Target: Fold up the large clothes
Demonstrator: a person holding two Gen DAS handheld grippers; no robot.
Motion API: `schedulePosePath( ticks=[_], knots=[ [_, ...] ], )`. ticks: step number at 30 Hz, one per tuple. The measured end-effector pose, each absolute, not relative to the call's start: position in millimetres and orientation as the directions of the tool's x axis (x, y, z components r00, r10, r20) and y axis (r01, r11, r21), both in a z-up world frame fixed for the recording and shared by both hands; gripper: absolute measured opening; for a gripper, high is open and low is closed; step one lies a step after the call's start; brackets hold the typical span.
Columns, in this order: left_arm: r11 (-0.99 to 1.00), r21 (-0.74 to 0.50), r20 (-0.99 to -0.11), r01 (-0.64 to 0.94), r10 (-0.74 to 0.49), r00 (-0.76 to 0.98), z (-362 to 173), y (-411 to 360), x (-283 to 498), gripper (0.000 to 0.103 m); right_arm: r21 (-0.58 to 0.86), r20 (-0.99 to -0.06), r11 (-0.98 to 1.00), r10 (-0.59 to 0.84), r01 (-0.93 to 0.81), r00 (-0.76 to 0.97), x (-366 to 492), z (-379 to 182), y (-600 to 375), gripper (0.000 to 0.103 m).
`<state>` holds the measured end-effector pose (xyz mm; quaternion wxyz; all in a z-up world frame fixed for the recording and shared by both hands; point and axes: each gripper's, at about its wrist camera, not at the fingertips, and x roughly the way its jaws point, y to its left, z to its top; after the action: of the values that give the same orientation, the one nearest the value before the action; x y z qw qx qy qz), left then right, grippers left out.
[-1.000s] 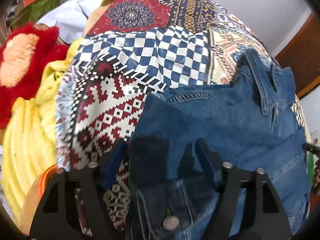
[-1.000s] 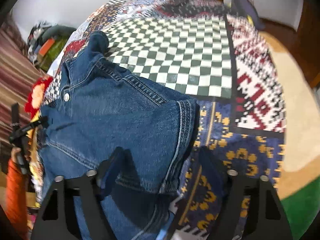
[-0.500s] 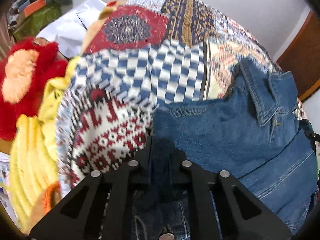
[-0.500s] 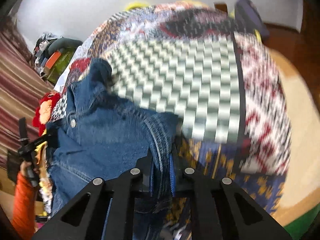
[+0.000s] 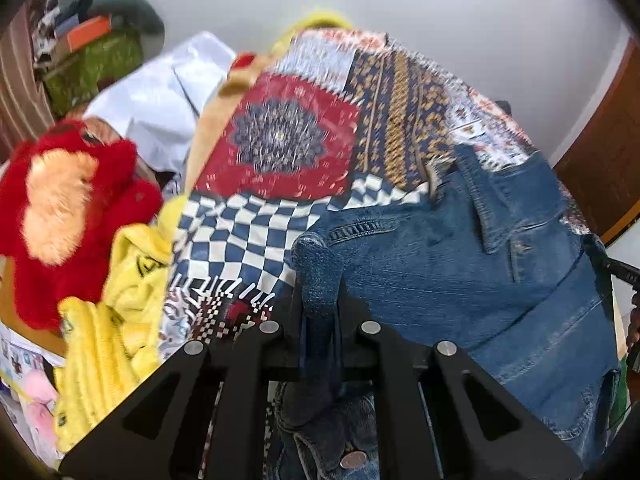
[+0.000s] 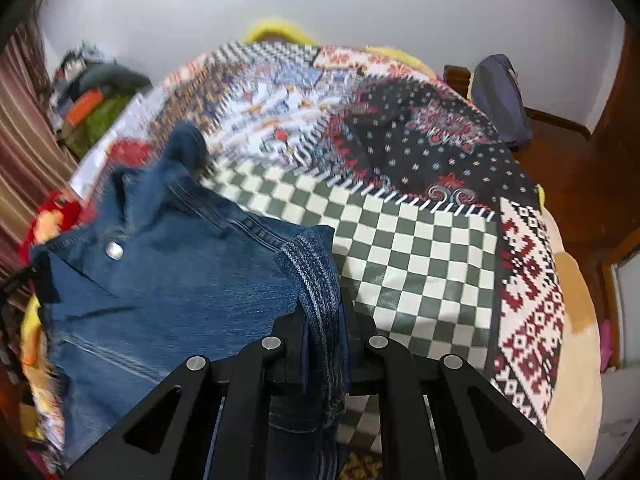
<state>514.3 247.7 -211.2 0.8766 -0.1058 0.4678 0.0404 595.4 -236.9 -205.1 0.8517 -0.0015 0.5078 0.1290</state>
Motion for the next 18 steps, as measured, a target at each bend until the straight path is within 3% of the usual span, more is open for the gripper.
schedulePosePath(
  ticks=[4, 8, 11, 12, 13, 18],
  knots=[
    [0.976, -0.123, -0.848, -0.179, -0.009, 0.530, -236, 248, 524, 0.013, 0.071, -0.884, 0.969, 0.171, -0.237, 0.434, 596, -233, -236, 0.010],
    [0.974, -0.113, -0.854, -0.196, 0.006, 0.519, -252, 252, 530, 0.026, 0.113, -0.881, 0.967, 0.203, -0.227, 0.427, 598, -240, -248, 0.014],
    [0.970, -0.128, -0.854, -0.208, -0.001, 0.521, -255, 255, 531, 0.028, 0.025, -0.878, 0.976, 0.125, -0.216, 0.463, 592, -238, -249, 0.035],
    [0.969, -0.127, -0.851, -0.210, 0.002, 0.524, -255, 255, 530, 0.028, -0.015, -0.875, 0.977, 0.090, -0.211, 0.476, 590, -238, -248, 0.050],
    [0.971, -0.120, -0.851, -0.209, 0.008, 0.525, -254, 254, 528, 0.029, -0.047, -0.870, 0.978, 0.061, -0.205, 0.489, 587, -237, -249, 0.059],
    [0.977, -0.049, -0.864, -0.207, 0.062, 0.500, -248, 244, 519, 0.034, -0.052, -0.872, 0.978, 0.055, -0.202, 0.487, 573, -220, -257, 0.059]
  ],
)
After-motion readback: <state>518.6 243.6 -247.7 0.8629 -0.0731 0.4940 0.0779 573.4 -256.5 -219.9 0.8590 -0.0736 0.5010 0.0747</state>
